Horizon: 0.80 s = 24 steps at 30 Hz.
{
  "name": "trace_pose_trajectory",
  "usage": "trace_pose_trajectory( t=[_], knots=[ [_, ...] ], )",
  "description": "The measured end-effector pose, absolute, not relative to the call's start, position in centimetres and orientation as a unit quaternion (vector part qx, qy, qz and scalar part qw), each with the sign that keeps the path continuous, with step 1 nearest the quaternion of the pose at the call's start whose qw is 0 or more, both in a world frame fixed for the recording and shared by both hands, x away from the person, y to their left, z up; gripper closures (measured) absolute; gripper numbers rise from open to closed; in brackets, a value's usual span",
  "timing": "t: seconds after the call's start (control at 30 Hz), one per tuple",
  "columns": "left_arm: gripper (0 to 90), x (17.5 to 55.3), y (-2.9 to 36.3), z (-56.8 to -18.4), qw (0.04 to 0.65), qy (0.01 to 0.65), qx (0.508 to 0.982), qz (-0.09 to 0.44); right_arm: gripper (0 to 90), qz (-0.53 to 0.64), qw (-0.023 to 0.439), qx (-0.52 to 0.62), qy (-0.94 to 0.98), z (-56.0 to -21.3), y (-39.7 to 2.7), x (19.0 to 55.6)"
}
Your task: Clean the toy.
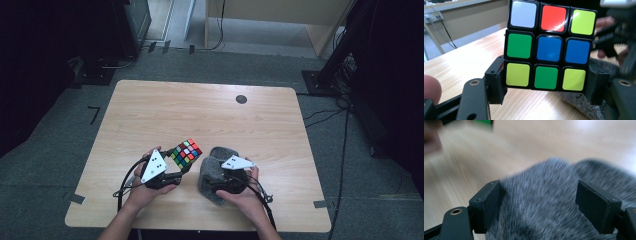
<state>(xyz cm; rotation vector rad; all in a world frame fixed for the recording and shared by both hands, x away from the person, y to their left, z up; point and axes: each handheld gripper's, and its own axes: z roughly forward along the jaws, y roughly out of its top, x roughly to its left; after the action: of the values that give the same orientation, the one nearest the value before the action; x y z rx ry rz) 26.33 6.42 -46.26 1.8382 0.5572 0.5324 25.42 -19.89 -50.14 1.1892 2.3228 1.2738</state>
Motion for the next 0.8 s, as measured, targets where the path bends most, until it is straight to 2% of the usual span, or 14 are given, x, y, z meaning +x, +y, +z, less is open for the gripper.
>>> trace_pose_trajectory(
  t=[0.23, 0.37, 0.43, 0.53, 0.57, 0.67, 0.8],
  knots=[
    [33.4, 26.5, 6.7, -46.2, 0.545, 0.248, 0.772, 0.214, 23.5, 0.383, 0.124, 0.400, 0.823, -51.6, -19.7, 25.3],
    [33.4, 26.5, 6.8, -46.1, 0.546, 0.253, 0.771, 0.208, 26.3, 0.383, 0.162, 0.369, 0.832, -52.3, -19.8, 24.6],
    [33.3, 26.5, 6.8, -46.1, 0.546, 0.255, 0.771, 0.207, 37.0, 0.383, 0.168, 0.379, 0.825, -52.2, -19.9, 24.6],
    [33.3, 26.4, 6.7, -46.2, 0.544, 0.255, 0.772, 0.207, 66.1, 0.380, 0.184, 0.399, 0.814, -52.0, -20.7, 24.8],
    [33.3, 26.4, 6.6, -46.2, 0.544, 0.253, 0.773, 0.207, 70.6, 0.380, 0.180, 0.407, 0.811, -51.9, -21.0, 24.9],
    [33.3, 26.3, 6.4, -46.3, 0.539, 0.245, 0.779, 0.205, 75.1, 0.391, 0.182, 0.423, 0.797, -51.0, -22.0, 25.0],
    [33.4, 26.2, 5.9, -46.6, 0.533, 0.230, 0.790, 0.196, 75.1, 0.489, 0.175, 0.410, 0.750, -48.6, -23.0, 24.6]
  ],
)
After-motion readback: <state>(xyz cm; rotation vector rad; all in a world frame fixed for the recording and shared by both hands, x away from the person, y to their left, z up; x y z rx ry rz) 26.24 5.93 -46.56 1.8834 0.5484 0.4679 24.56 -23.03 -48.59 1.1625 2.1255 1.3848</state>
